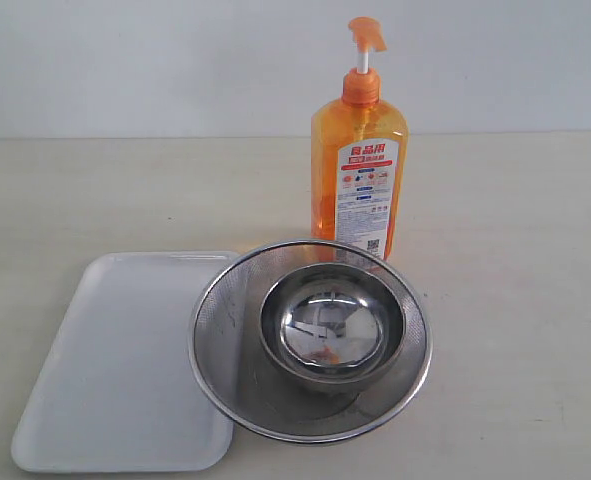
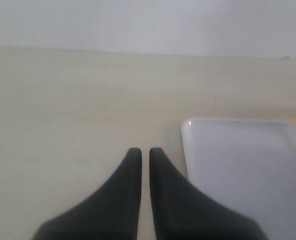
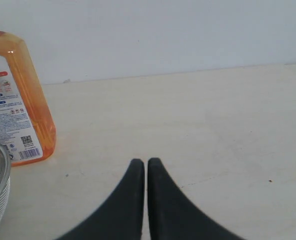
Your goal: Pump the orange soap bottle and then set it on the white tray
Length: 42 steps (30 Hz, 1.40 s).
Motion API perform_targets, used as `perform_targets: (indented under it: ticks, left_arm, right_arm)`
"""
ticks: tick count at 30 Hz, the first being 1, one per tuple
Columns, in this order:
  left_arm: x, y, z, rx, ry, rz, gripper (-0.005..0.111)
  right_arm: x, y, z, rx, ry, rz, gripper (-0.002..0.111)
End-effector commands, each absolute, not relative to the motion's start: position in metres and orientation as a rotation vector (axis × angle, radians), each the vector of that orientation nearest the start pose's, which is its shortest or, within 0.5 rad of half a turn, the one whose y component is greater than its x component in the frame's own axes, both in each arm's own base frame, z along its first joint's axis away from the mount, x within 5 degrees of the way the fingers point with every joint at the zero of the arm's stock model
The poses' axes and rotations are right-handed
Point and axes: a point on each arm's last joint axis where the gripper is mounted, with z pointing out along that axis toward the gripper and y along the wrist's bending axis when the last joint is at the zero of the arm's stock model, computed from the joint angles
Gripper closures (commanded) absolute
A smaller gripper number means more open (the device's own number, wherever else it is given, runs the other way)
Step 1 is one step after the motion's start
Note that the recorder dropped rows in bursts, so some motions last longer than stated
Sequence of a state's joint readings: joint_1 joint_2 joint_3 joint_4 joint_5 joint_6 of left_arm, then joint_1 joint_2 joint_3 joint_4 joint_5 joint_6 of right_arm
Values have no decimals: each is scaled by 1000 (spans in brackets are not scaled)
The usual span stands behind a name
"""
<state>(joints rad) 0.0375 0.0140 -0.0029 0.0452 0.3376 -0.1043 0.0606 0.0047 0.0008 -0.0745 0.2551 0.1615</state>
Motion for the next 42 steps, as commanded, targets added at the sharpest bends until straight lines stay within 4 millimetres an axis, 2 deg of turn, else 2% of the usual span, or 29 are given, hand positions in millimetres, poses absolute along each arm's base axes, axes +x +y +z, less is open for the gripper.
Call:
perform_targets:
  ticks: [1,11,19,23,27,35,36,42]
  left_arm:
    - [55,3,183,-95,1825,-6,102]
    - [55,3,183,-95,1825,-6,102]
    - [55,3,183,-95,1825,-6,102]
    - [55,3,183,-95,1825,-6,102]
    - [55,3,183,-95,1825,-6,102]
    - [55,3,183,-95,1825,-6,102]
    - [55,3,183,-95,1825,-6,102]
    - [55,3,183,-95,1825,-6,102]
  right_arm:
    - [55,1,191,34,1726,81,109]
    - [56,1,192,33,1716,83,109]
    - [54,4,226,14,1340,131,109]
    - [52,5,232,-3,1269,125,109]
    - [52,5,232,-4,1270,123,109]
    - [40,3,277,-27,1235,70,109]
    - [39,3,288,-27,1240,67,109]
    - [51,2,313,-21,1361,58,109]
